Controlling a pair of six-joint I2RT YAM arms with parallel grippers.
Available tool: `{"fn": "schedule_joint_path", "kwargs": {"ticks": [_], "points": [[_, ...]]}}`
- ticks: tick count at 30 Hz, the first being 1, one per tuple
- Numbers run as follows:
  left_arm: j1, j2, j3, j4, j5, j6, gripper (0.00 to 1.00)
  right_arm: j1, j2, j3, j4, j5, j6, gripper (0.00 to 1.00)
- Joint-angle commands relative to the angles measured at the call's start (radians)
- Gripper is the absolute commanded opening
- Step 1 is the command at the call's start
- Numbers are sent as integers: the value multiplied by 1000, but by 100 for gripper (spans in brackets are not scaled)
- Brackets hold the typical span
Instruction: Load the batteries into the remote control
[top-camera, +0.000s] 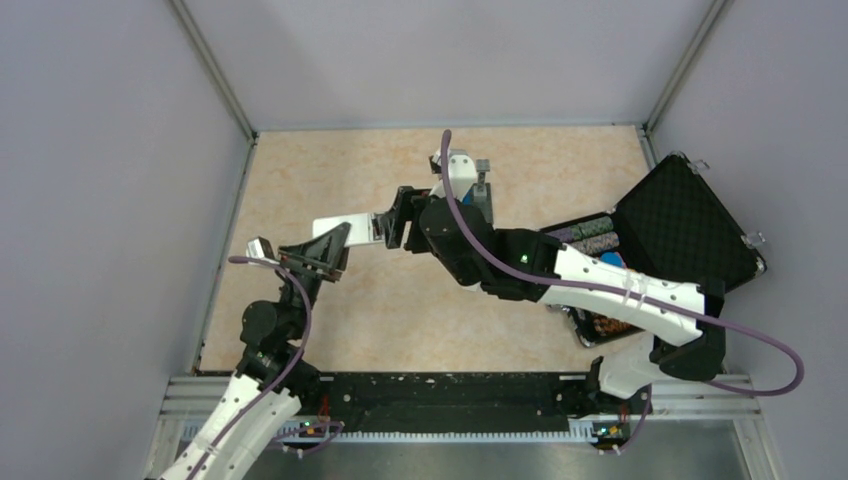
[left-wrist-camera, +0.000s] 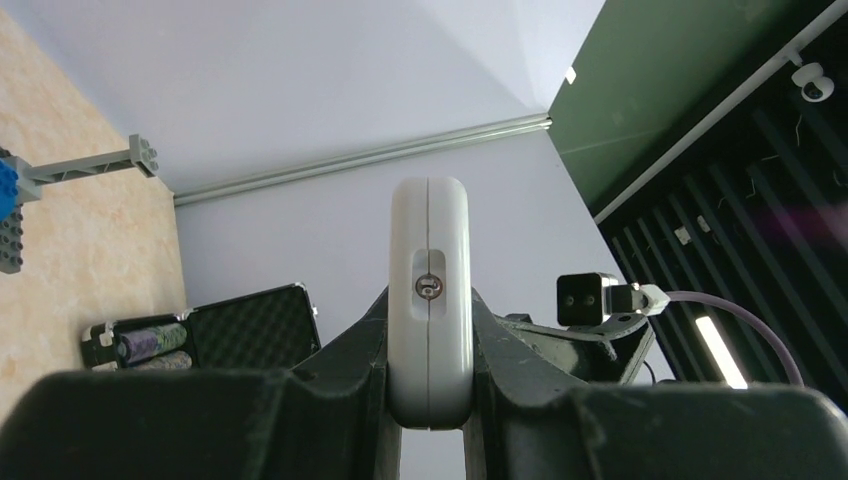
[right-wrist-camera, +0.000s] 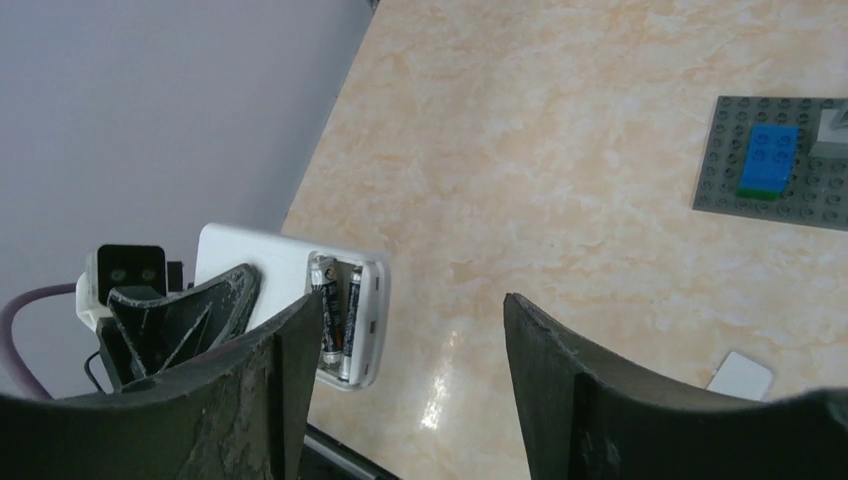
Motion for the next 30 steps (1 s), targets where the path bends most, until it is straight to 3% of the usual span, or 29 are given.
{"fn": "schedule_joint_path", "kwargs": {"ticks": [1,5,14,30], "points": [[-1,-26,-7,49,-11,25,0,4,-47,42,-45,9,9,72],[0,-43,-8,44,18,67,0,-35,-27,63,-47,-108,25,82],[-1,-68,-45,74,39,90,0,-120,3,75,-27,-312,101,86],[-1,-59,-55,114,55,88,0,-169,38,76,-7,-392,142,72]]}}
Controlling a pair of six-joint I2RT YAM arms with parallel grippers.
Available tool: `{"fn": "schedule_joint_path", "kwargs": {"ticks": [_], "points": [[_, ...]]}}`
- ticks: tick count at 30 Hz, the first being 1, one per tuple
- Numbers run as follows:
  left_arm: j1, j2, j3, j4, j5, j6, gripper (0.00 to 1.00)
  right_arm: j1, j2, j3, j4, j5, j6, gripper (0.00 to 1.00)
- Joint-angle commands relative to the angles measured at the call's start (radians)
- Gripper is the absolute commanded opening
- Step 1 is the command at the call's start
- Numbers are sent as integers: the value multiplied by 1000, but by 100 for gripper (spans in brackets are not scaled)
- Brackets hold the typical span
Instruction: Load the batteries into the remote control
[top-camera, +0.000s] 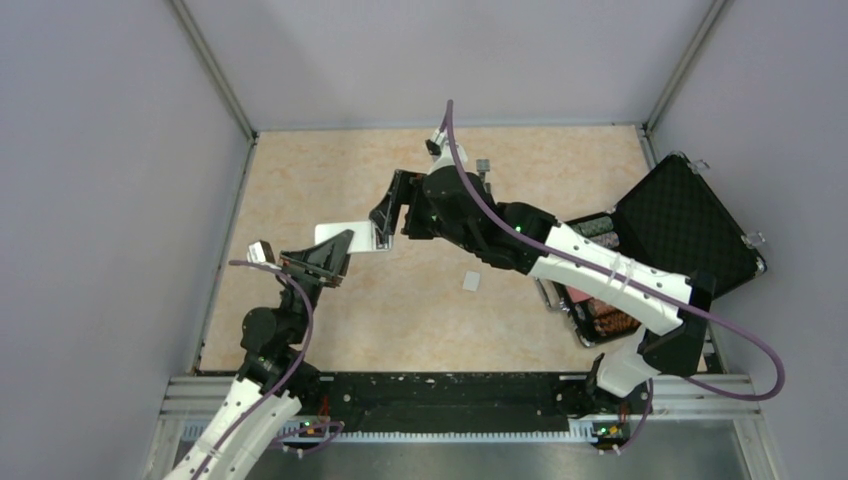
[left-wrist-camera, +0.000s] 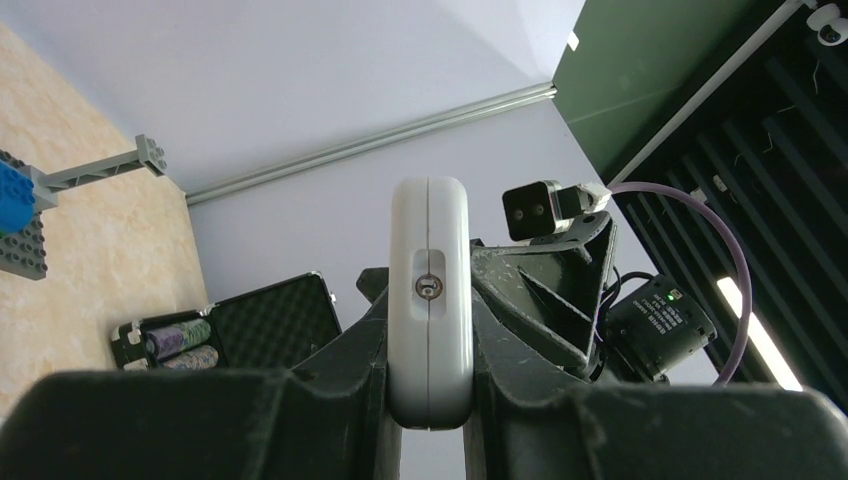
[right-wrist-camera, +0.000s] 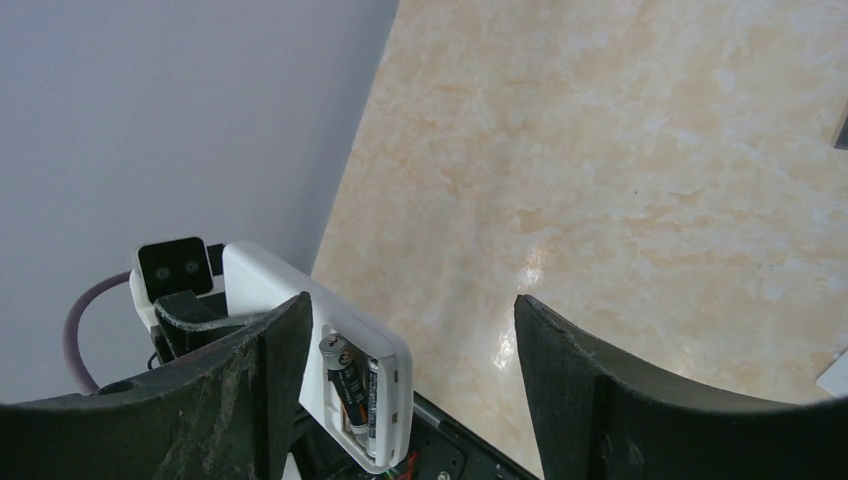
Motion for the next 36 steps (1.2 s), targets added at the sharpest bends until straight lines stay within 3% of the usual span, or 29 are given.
{"fn": "schedule_joint_path", "kwargs": {"ticks": [1,27,36], "points": [[0,-4,-9,85,16,11,0,-10,-11,37,30,-23,16,72],[0,-5,-31,128,-43,-50,0,-26,-76,-83,52,-52,40,52],[0,-22,26,11,-69,-66,0,-27,-111,-155,116,-49,-11,50]]}}
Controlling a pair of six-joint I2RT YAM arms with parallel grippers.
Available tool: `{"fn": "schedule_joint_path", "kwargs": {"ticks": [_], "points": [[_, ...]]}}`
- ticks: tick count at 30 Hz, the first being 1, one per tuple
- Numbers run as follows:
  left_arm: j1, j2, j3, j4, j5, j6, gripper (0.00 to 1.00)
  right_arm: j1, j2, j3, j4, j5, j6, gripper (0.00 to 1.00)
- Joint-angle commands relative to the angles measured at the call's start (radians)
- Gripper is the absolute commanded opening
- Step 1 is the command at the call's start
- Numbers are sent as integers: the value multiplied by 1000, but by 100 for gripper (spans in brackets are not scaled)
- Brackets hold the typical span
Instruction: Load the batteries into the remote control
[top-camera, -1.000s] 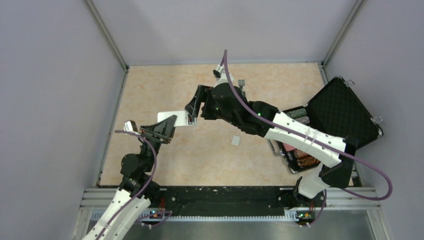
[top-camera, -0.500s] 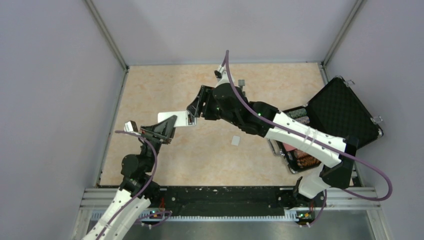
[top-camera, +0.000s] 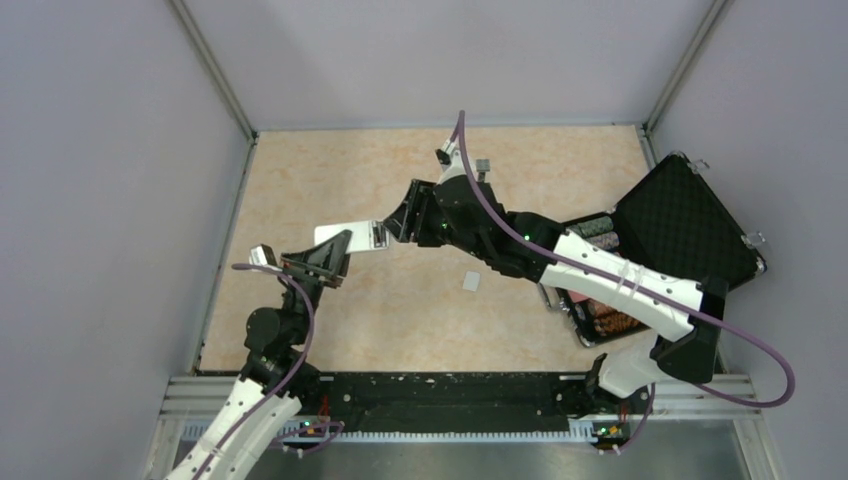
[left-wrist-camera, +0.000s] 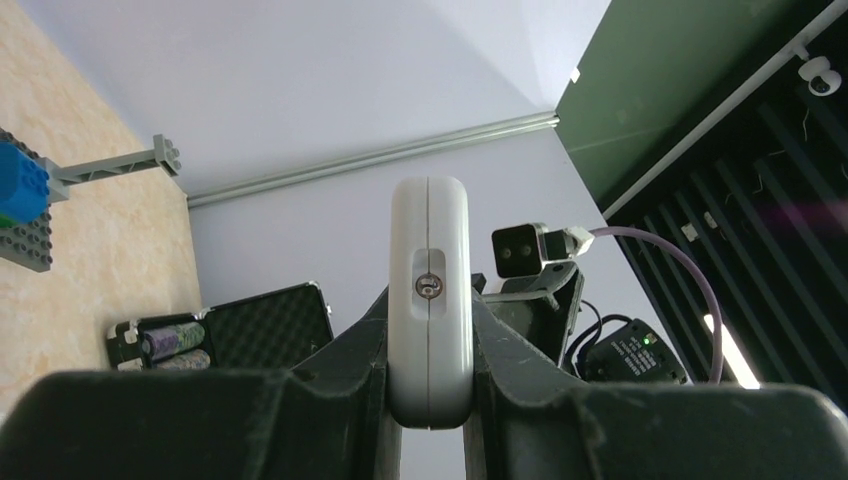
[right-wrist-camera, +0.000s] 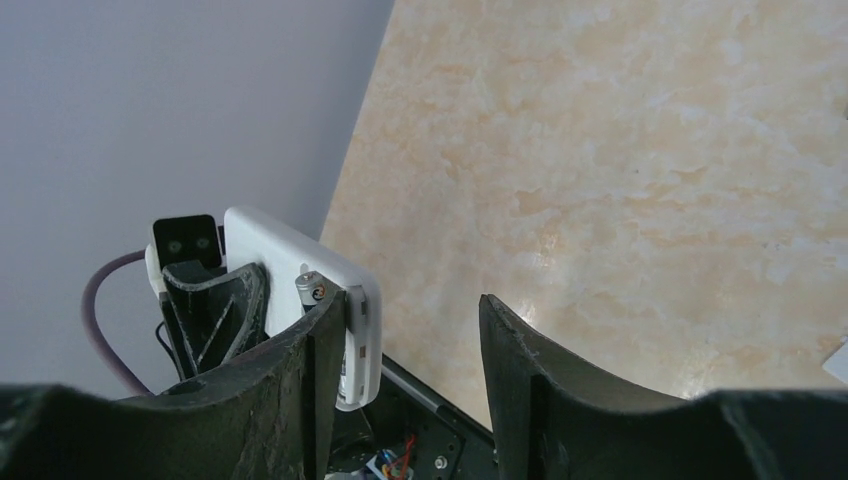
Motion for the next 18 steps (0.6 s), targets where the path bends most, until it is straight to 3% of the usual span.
{"fn": "schedule_joint_path", "kwargs": {"ticks": [1,7,13,18], "points": [[0,-14,76,-17,-24,3,0,-6,-44,-30,50,-5,-41,50],[0,-2,109,-51,0,50,0,-6,-48,-3,70,2,-42,52],[0,-2,108,-64,13,75,0,-6,-59,28,96,20,-40,68],[0,-1,108,-65,24,85,0,-8,-45,35,112,17,-36,69]]}}
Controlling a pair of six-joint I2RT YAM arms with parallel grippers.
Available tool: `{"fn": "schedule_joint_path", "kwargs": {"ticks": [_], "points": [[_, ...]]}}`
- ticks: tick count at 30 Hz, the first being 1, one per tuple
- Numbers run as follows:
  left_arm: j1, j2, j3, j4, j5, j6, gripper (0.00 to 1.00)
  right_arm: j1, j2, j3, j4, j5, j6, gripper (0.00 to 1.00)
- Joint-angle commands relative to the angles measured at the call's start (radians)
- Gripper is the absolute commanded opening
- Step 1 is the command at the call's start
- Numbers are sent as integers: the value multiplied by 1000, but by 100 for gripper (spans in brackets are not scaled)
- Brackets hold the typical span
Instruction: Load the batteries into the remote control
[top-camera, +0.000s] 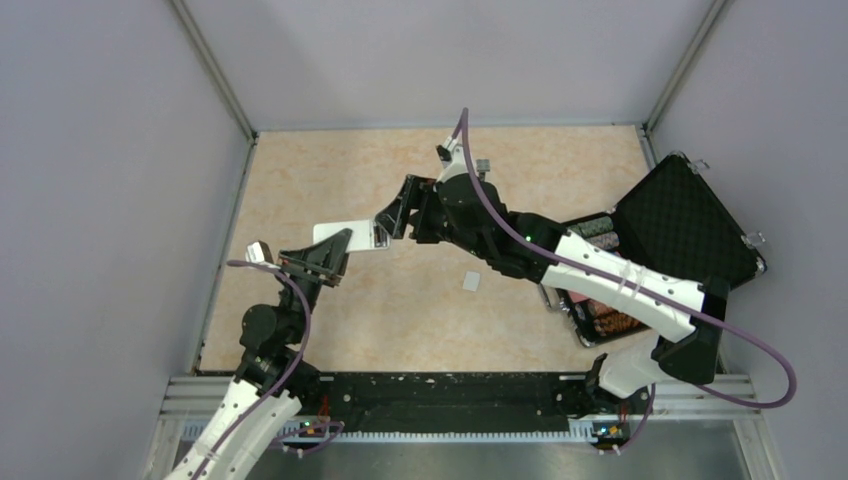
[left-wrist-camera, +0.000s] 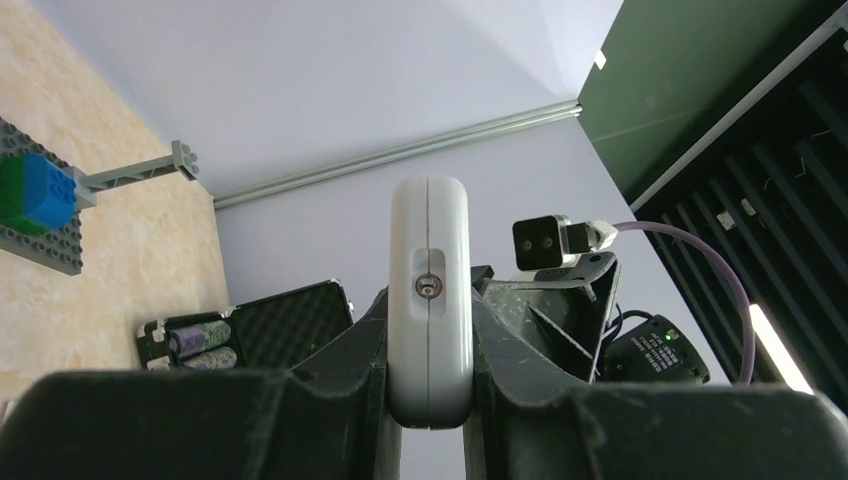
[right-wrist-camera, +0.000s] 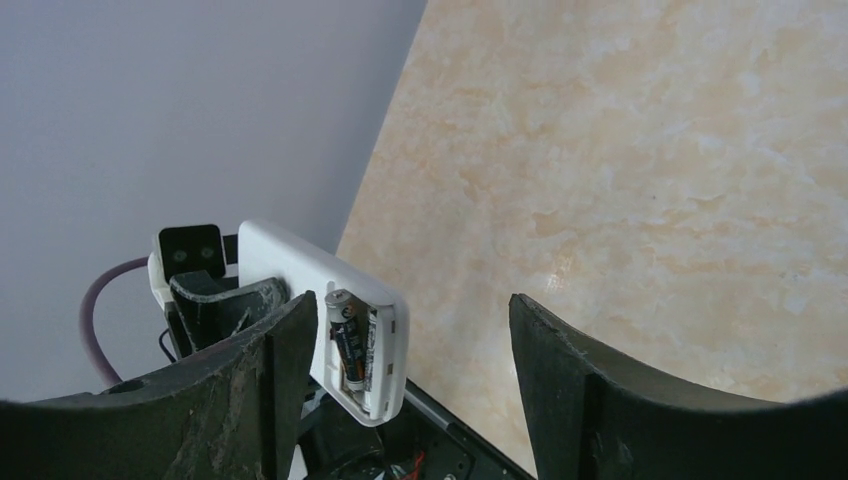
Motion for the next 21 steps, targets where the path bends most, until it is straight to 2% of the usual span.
{"fn": "schedule_joint_path", "kwargs": {"ticks": [1,21], "points": [[1,1,41,42,25,28,0,-8,-24,68,51,15,-6,69],[2,-2,35,58,33,34,0,-27,34,84,16,-61,9,63]]}}
